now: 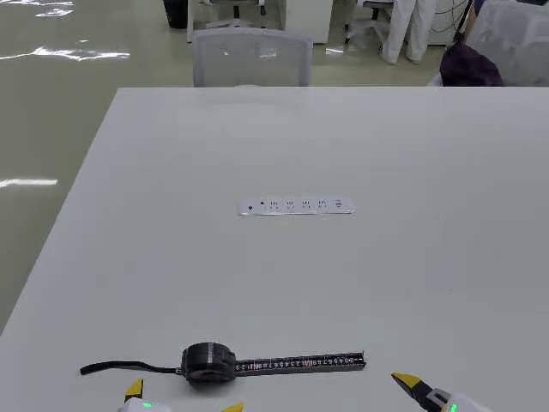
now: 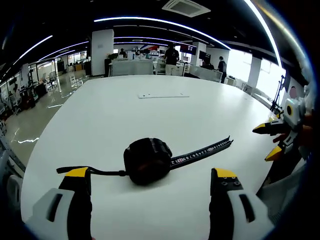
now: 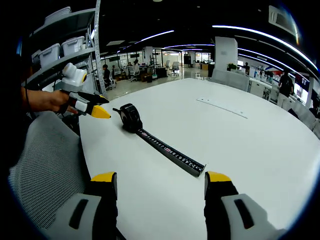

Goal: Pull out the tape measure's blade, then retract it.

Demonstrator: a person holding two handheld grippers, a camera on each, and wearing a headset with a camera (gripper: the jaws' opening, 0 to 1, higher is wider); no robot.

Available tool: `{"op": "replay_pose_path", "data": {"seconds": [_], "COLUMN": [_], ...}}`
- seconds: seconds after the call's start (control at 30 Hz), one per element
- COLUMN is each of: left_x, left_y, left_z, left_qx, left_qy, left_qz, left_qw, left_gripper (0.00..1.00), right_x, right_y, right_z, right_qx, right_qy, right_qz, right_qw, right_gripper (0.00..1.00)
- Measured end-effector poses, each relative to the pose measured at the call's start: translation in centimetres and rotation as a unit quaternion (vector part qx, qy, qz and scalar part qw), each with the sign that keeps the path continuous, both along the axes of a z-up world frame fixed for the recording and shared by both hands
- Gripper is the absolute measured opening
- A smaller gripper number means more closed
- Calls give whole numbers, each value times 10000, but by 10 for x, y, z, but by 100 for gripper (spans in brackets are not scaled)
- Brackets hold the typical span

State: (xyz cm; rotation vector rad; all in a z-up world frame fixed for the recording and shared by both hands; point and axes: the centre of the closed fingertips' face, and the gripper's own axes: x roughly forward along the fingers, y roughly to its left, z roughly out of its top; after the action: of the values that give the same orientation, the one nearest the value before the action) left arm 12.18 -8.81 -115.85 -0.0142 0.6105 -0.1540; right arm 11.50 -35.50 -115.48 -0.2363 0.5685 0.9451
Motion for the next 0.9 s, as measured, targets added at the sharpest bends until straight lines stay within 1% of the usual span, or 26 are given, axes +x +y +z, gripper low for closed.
{"op": "replay_pose_path", "data": {"seconds": [0.13, 0.2, 0.3, 0.33, 0.43, 0.57, 0.67, 0.73, 0.77, 0.83, 0.9], "left_x": [4, 7, 9, 10, 12, 14, 17, 20, 21, 23, 25], "left_y": [-5, -6, -5, -6, -5, -5, -6, -6, -6, -6, -8], "left_z": [-2, -4, -7, -9, -14, -18, -20, -20, -21, -23, -24], "left_qx": [-86, -103, -146, -147, -124, -127, -115, -131, -134, -143, -175], "left_qy": [-59, -87, -96, -72, -64, -43, -44, -88, -94, -95, -96], "left_qz": [54, 114, 204, 237, 285, 344, 387, 415, 427, 466, 491], "left_qw": [9999, 9998, 9996, 9996, 9995, 9993, 9992, 9990, 9990, 9988, 9986], "left_gripper": [99, 99, 99, 99, 99, 97, 96, 95, 93, 92, 91], "right_x": [6, 9, 12, 14, 17, 22, 26, 28, 29, 32, 35], "right_y": [-3, -4, -3, -4, -5, -7, -8, -9, -9, -7, -8], "right_z": [-4, -9, -10, -12, -14, -20, -25, -28, -28, -28, -31], "right_qx": [49, 42, 17, -7, -2, -71, -108, -168, -165, -122, -205], "right_qy": [21, 31, 8, -7, 3, 12, 39, 18, 14, -33, -58], "right_qz": [107, 212, 393, 447, 582, 727, 874, 995, 1038, 1165, 1286], "right_qw": [9999, 9998, 9992, 9990, 9983, 9973, 9961, 9949, 9945, 9931, 9915], "right_gripper": [69, 70, 71, 70, 69, 67, 66, 66, 66, 67, 67]}}
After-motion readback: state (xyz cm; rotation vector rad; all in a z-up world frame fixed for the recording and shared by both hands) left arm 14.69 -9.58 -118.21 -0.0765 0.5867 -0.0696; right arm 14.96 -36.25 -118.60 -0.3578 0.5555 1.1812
